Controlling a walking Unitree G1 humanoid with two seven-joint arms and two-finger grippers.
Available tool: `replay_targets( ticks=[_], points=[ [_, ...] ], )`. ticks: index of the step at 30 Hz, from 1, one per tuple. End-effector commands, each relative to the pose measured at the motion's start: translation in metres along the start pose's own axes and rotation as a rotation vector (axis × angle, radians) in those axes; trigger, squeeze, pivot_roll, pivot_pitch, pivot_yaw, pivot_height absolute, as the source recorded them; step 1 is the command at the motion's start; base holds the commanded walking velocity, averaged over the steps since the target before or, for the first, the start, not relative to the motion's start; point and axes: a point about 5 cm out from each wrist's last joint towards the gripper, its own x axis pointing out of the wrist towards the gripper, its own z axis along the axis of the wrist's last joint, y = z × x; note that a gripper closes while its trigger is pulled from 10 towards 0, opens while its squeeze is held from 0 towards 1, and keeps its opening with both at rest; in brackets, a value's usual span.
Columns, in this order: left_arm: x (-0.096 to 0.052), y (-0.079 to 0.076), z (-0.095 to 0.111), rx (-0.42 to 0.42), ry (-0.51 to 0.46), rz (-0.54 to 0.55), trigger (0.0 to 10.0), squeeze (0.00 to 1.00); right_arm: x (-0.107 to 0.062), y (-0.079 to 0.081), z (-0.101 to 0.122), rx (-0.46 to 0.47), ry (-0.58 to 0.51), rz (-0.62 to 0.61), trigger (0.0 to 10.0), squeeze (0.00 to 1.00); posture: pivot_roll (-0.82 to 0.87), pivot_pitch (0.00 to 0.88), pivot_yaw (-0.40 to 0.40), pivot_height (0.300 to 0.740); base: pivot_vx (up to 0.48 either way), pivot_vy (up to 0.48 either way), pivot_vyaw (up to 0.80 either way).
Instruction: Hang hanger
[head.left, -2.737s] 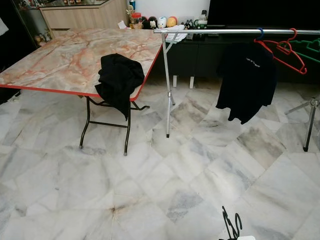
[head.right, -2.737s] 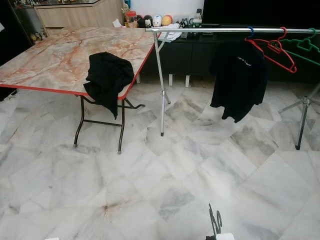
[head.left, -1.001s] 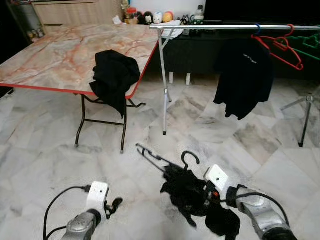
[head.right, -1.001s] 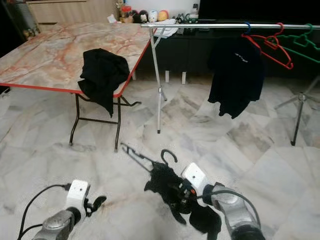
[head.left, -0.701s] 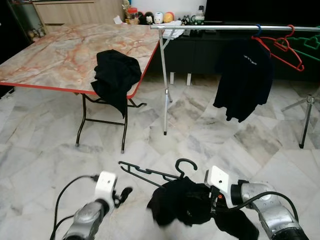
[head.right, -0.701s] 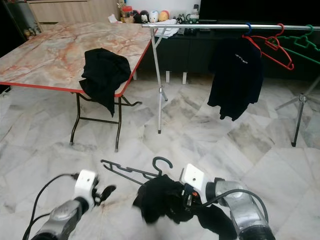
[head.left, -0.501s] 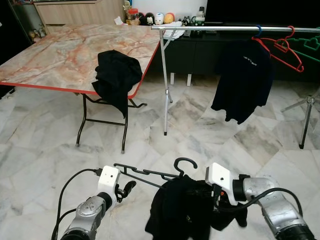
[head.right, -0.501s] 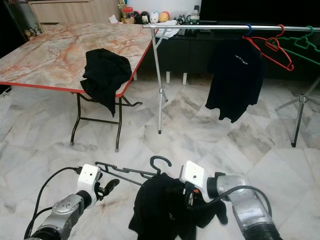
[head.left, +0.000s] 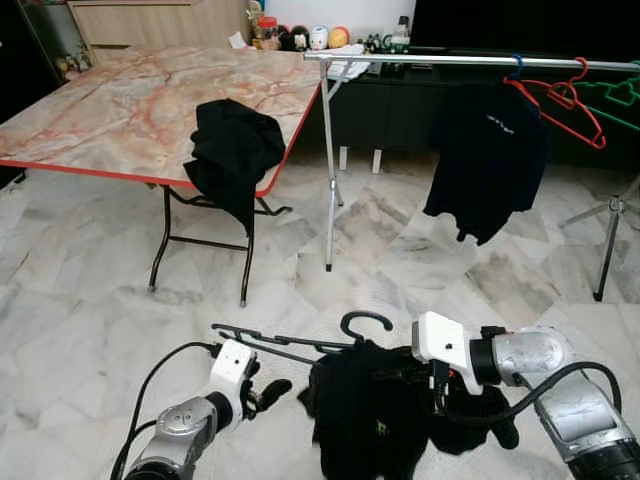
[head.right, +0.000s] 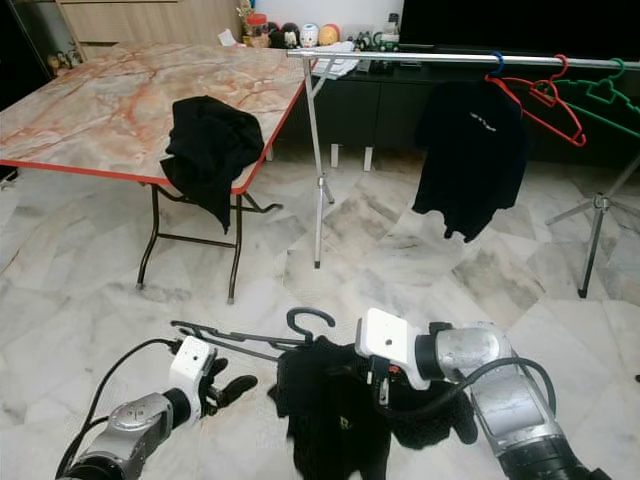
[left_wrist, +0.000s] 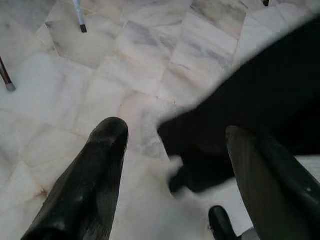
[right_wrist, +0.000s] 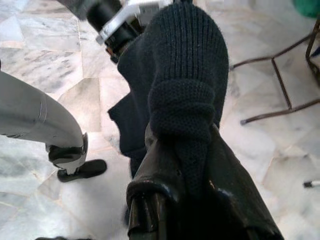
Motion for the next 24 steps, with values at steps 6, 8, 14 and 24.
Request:
replay_targets(
  ticks=[6, 8, 14, 24],
  points=[
    [0.003, 0.003, 0.005, 0.027, 0.011, 0.035, 10.0, 0.00, -0.007, -0.002, 0.025, -0.073, -0.052, 0.025, 10.0, 0.00, -0.05, 0.109, 0.023, 0.740, 0.000, 0.000, 0.00],
    [0.004, 0.003, 0.008, 0.045, 0.008, 0.036, 10.0, 0.00, -0.009, -0.004, 0.024, -0.073, -0.043, 0.014, 10.0, 0.00, -0.05, 0.108, 0.023, 0.740, 0.000, 0.000, 0.00],
    [0.010, -0.006, 0.010, 0.115, 0.027, -0.016, 10.0, 0.00, -0.007, -0.008, 0.025, -0.067, -0.043, -0.026, 10.0, 0.00, -0.05, 0.108, 0.022, 0.740, 0.000, 0.000, 0.00],
    [0.009, -0.009, 0.006, 0.138, 0.057, -0.069, 10.0, 0.00, -0.003, -0.014, 0.030, -0.073, -0.067, -0.062, 10.0, 0.00, -0.04, 0.104, 0.024, 0.740, 0.000, 0.000, 0.00]
  ],
)
